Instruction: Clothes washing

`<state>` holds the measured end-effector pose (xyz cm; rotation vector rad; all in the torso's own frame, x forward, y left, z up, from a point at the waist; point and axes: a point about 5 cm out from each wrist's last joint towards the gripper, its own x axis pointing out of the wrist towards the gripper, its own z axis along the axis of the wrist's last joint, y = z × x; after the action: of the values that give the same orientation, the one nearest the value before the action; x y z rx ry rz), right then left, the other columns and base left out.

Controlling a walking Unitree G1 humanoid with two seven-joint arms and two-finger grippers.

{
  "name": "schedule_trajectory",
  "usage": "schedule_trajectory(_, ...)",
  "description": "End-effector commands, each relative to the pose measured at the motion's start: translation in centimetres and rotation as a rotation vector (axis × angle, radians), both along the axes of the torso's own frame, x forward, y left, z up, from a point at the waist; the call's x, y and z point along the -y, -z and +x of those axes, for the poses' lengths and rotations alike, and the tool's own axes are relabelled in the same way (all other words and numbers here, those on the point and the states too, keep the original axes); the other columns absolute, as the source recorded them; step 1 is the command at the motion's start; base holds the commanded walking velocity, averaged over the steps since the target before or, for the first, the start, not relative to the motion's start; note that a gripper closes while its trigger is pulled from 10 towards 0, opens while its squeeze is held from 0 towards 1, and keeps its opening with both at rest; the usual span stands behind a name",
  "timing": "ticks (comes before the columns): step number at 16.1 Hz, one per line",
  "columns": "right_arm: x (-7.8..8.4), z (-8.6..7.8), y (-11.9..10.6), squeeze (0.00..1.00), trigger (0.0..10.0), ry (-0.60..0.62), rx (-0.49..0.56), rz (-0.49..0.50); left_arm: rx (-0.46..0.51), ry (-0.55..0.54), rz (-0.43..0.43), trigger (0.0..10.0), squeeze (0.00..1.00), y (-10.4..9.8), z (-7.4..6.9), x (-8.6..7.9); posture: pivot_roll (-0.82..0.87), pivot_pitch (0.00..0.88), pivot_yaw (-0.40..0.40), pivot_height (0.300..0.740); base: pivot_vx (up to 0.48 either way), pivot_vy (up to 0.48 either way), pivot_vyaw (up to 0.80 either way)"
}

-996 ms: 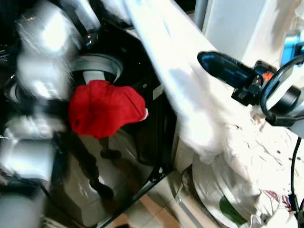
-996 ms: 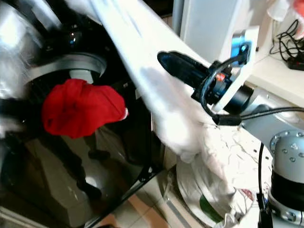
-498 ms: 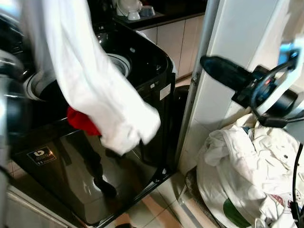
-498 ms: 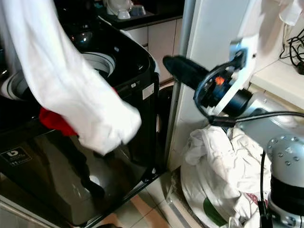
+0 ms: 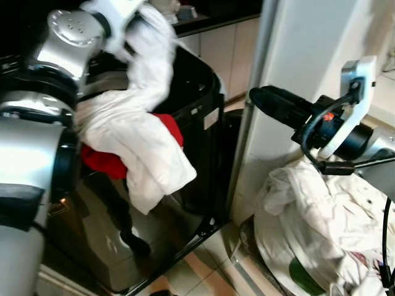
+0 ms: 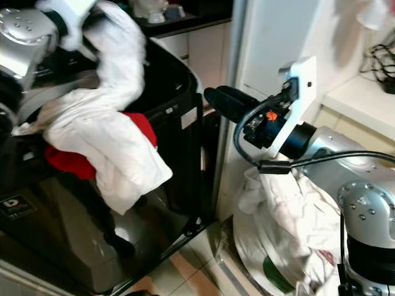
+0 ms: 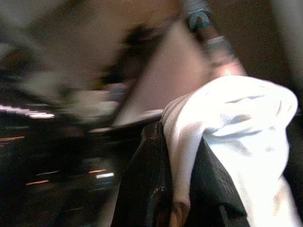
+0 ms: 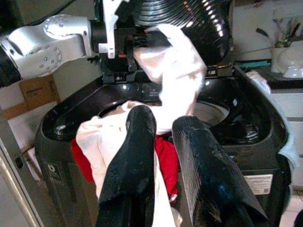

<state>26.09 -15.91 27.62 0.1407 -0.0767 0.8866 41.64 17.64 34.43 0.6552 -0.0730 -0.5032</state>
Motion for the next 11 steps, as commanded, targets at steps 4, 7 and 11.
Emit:
schedule_trajectory(4,-0.5,-0.4,0.1,0.00,10.0,-0.019,0.009,-0.015,-0.311,0.534,-0.055,0.0,0.00,0.5,-2.3,2.8,-0.05,0.000,0.050,0.740,0.000,0.000,0.00)
schedule_trajectory(7,-0.6,-0.4,0.1,0.00,10.0,-0.025,0.011,-0.015,-0.374,0.606,0.023,0.0,0.00,1.0,-3.2,2.1,-0.04,0.000,0.047,0.740,0.000,0.000,0.00)
schedule_trajectory(11,-0.8,-0.4,0.2,0.00,10.0,-0.032,0.011,-0.022,-0.333,0.312,0.217,0.0,0.00,2.6,-2.1,-0.6,-0.04,0.000,0.045,0.740,0.000,0.000,0.00)
